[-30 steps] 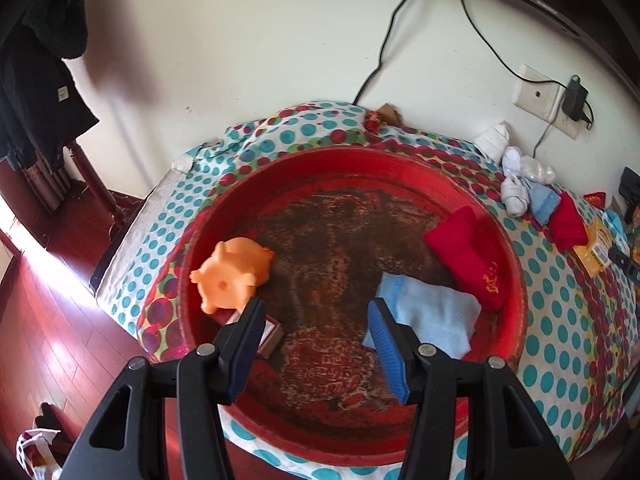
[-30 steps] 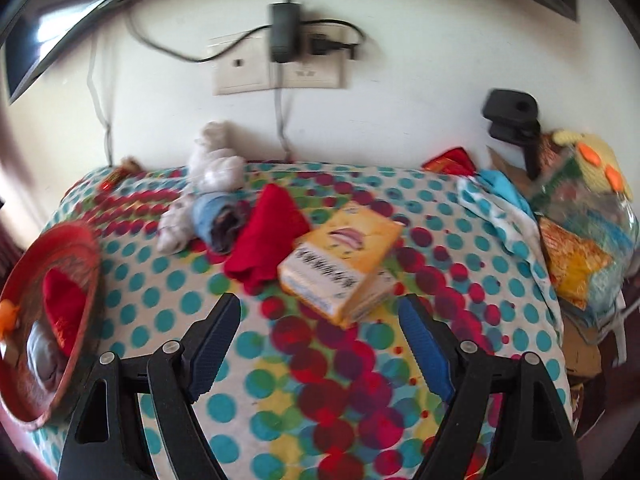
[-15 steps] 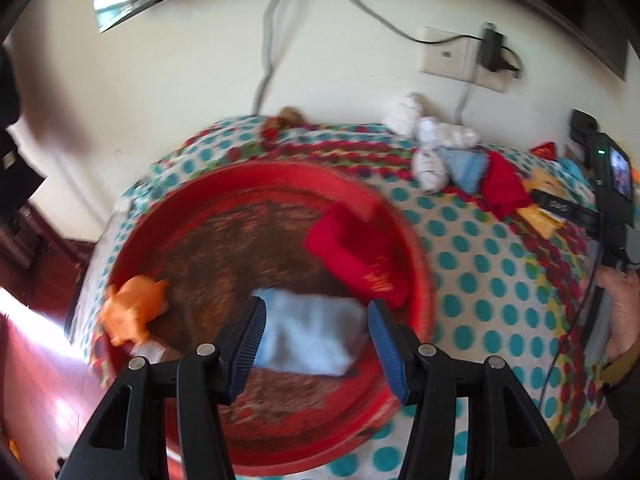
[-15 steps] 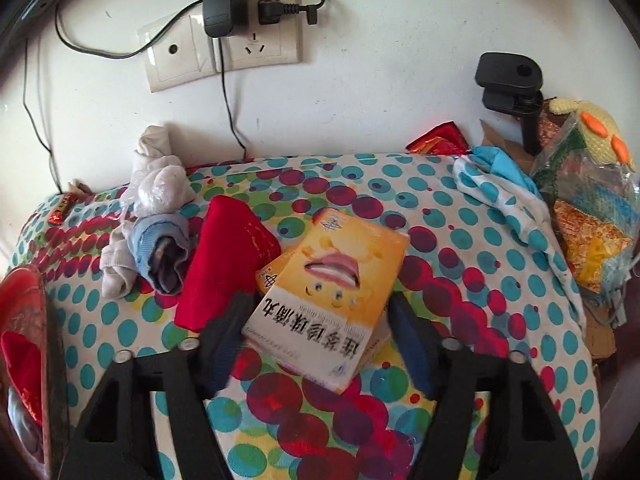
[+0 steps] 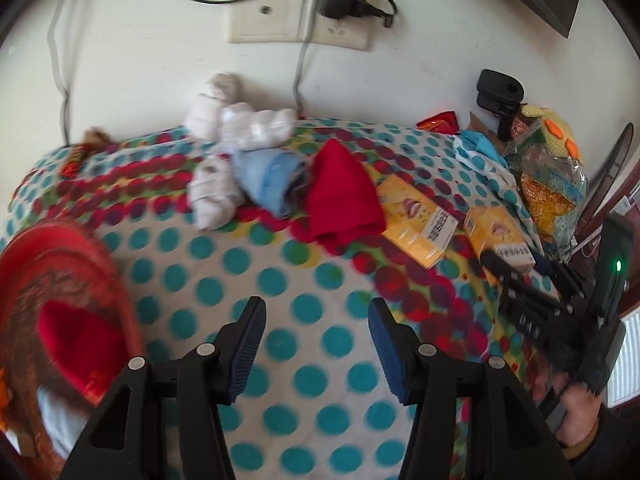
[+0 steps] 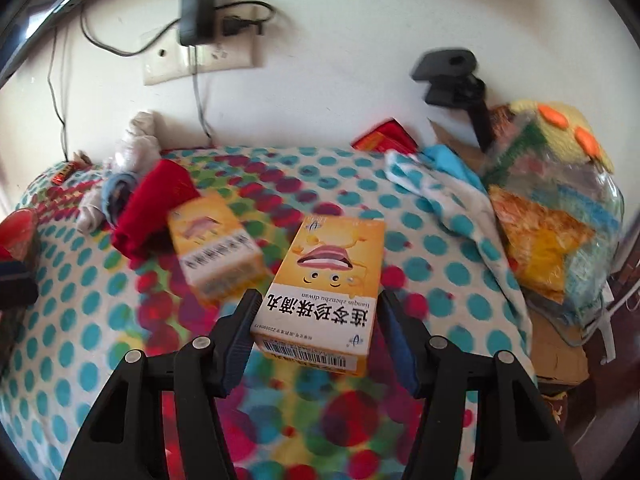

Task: Organize objects
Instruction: 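Move the right tool toward the yellow medicine box while the left tool approaches a red sock, then grasp the yellow medicine box with the right tool while the left tool grasps a red sock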

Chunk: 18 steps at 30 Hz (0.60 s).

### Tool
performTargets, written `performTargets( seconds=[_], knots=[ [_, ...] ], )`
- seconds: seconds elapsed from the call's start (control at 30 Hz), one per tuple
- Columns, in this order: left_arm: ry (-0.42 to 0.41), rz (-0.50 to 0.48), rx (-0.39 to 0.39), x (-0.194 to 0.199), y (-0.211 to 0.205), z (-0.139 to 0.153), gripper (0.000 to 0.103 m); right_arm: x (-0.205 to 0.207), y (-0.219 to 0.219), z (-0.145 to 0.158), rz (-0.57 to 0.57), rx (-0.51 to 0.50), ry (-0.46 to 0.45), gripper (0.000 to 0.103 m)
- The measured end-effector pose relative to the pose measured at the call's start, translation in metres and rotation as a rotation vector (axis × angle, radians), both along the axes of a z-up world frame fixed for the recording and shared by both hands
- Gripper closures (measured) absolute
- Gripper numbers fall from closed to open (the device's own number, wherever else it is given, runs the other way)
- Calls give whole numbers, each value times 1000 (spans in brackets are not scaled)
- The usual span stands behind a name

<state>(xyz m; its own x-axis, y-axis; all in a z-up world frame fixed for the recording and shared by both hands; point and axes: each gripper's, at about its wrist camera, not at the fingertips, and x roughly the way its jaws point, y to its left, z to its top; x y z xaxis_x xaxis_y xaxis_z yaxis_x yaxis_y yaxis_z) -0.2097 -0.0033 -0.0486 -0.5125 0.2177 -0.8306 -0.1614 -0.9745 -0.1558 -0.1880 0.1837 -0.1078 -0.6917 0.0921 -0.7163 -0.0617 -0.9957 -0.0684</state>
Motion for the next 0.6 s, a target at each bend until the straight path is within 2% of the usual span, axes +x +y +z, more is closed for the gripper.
performTargets(
  seconds=[0.07,0.13,0.23,0.43,0.6],
  knots=[
    [-12,7,-13,-15,17,-2,48,-3,10,-6,-19,-51,-32,49],
    [-26,16,16,-31,28,-3,48,-6,14,-10,-36,-85,-47,50],
    [-58,50,37,-54,38,-4,48,-10,6,-13,-26,-65,-62,50],
    [-99,133,18,-101,45,-12,48,-14,1,-20,-12,-59,-95,50],
    [-119,137,-4,-120,50,-28,48,-14,-1,-20,-4,-65,-95,50]
  ],
)
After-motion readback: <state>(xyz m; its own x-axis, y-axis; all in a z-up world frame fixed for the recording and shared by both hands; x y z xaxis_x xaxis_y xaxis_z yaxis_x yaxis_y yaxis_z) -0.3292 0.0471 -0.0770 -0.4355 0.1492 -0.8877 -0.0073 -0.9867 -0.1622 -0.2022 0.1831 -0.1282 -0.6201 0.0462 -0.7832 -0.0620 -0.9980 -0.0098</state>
